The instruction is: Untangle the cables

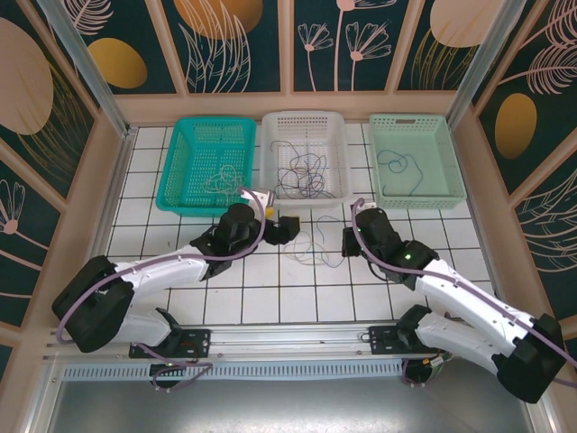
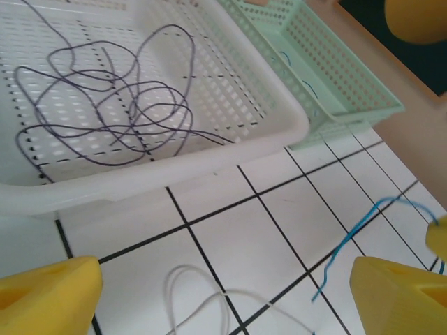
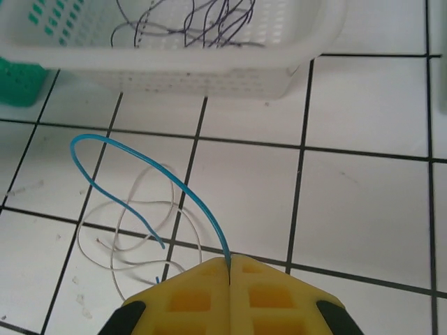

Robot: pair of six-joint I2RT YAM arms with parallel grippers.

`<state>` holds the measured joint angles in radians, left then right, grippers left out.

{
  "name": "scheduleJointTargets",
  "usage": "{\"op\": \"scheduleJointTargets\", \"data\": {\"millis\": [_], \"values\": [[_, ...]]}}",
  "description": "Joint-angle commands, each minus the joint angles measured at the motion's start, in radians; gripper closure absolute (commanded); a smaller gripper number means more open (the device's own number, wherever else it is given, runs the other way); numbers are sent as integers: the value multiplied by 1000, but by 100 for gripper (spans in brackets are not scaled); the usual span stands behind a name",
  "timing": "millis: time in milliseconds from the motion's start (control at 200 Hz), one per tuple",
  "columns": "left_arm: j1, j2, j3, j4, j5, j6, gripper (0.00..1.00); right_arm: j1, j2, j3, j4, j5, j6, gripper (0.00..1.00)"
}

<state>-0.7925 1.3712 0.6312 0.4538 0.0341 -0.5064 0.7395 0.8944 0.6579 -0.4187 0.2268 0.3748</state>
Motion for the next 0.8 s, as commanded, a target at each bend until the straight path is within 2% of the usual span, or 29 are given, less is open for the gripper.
{"op": "scheduleJointTargets", "data": {"millis": [0, 165, 340, 560, 681, 791], "values": [[-9, 8, 33, 88, 70, 34, 10, 8, -68, 7, 30, 57, -24, 100], [-33, 19, 42, 149, 161, 69, 13, 7, -109, -13, 73, 41, -35, 100], [-79, 96, 108, 168, 248, 111, 16, 6, -118, -16, 118, -18, -56, 100], [-97, 187, 166, 217, 289, 98, 26, 6, -143, -35, 155, -86, -75, 100], [-98, 221, 195, 209, 278, 100, 39, 6, -183, -56, 184, -102, -83, 100], [-98, 232, 224, 143, 211, 115, 67, 5, -195, -63, 168, -96, -93, 100]]}}
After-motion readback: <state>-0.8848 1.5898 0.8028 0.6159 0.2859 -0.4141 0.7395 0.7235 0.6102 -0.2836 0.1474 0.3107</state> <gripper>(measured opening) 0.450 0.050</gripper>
